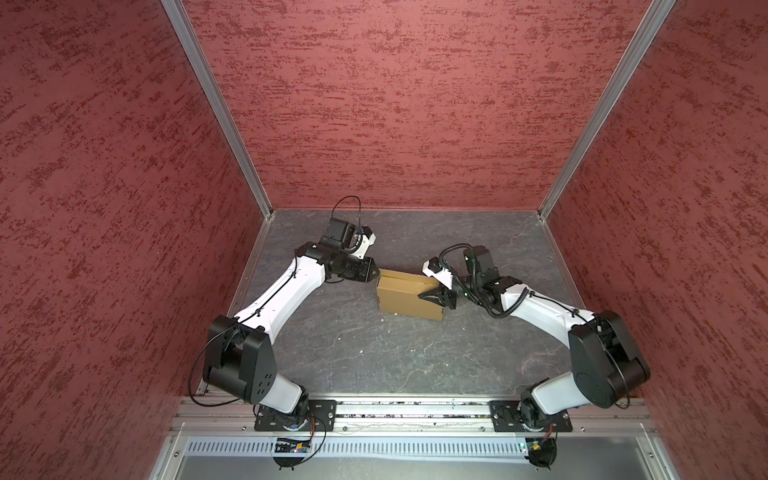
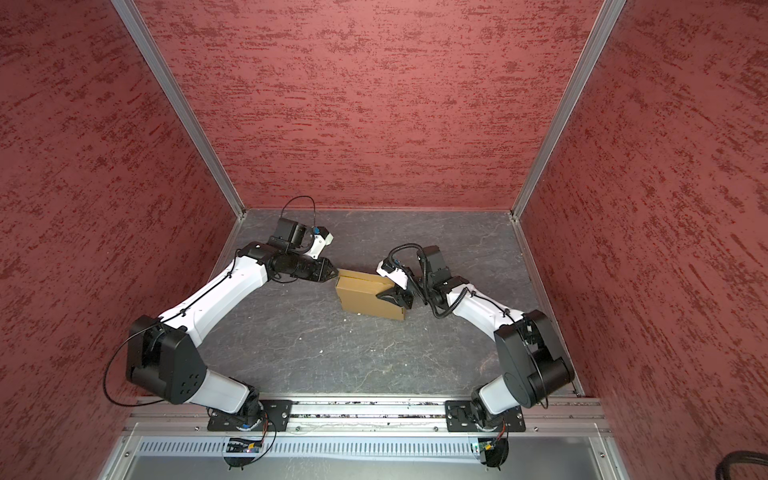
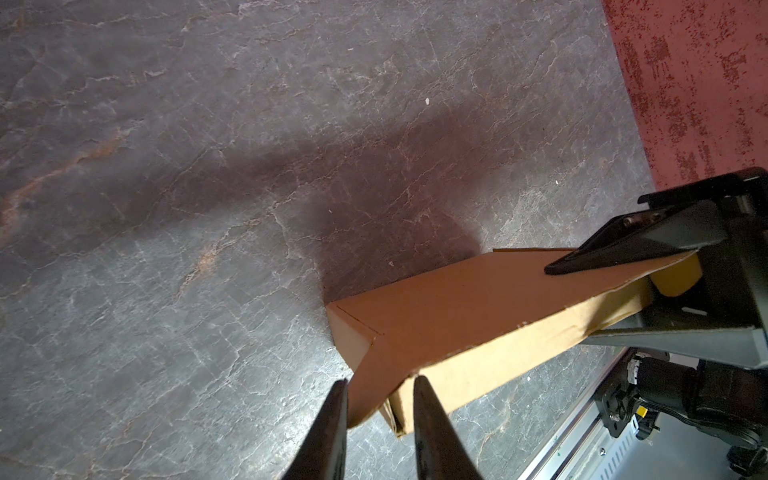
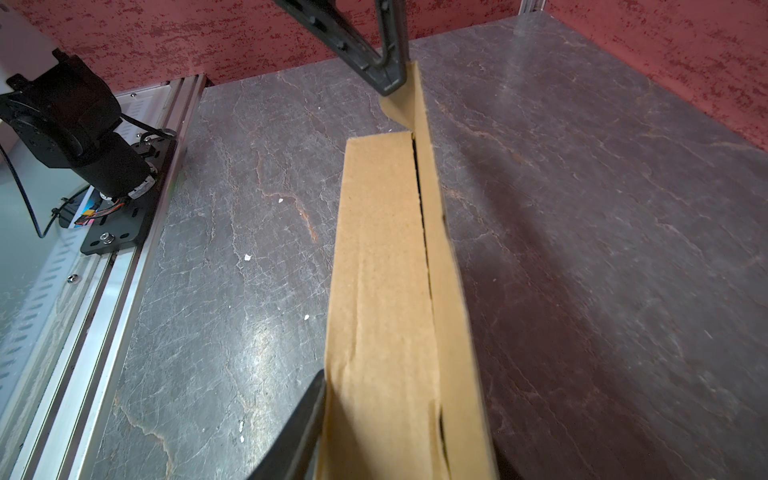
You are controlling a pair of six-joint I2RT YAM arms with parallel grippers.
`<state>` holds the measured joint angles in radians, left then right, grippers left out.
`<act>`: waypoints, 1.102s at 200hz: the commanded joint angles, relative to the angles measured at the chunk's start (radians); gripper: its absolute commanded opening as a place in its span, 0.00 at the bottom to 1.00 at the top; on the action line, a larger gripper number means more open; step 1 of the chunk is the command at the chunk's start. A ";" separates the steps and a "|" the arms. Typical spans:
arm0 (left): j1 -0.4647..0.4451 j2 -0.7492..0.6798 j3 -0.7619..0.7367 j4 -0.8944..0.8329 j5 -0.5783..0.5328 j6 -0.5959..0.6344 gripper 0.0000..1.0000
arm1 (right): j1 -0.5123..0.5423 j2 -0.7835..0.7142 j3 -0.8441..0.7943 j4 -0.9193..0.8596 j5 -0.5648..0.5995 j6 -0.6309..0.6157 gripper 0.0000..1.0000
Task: Fold the paper box
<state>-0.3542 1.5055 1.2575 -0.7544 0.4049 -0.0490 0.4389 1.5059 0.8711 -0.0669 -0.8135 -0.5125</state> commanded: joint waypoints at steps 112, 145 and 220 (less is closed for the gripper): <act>-0.043 0.006 0.002 0.007 0.029 -0.063 0.10 | 0.011 0.019 -0.008 0.003 0.026 -0.001 0.24; -0.043 0.002 -0.007 0.013 0.004 -0.064 0.06 | 0.009 0.022 -0.007 0.001 0.027 0.002 0.24; -0.045 -0.010 -0.047 0.057 -0.004 -0.093 0.01 | 0.010 0.023 -0.005 0.001 0.033 0.009 0.24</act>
<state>-0.3870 1.5051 1.2427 -0.7307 0.3847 -0.1238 0.4397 1.5078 0.8703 -0.0601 -0.7990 -0.4969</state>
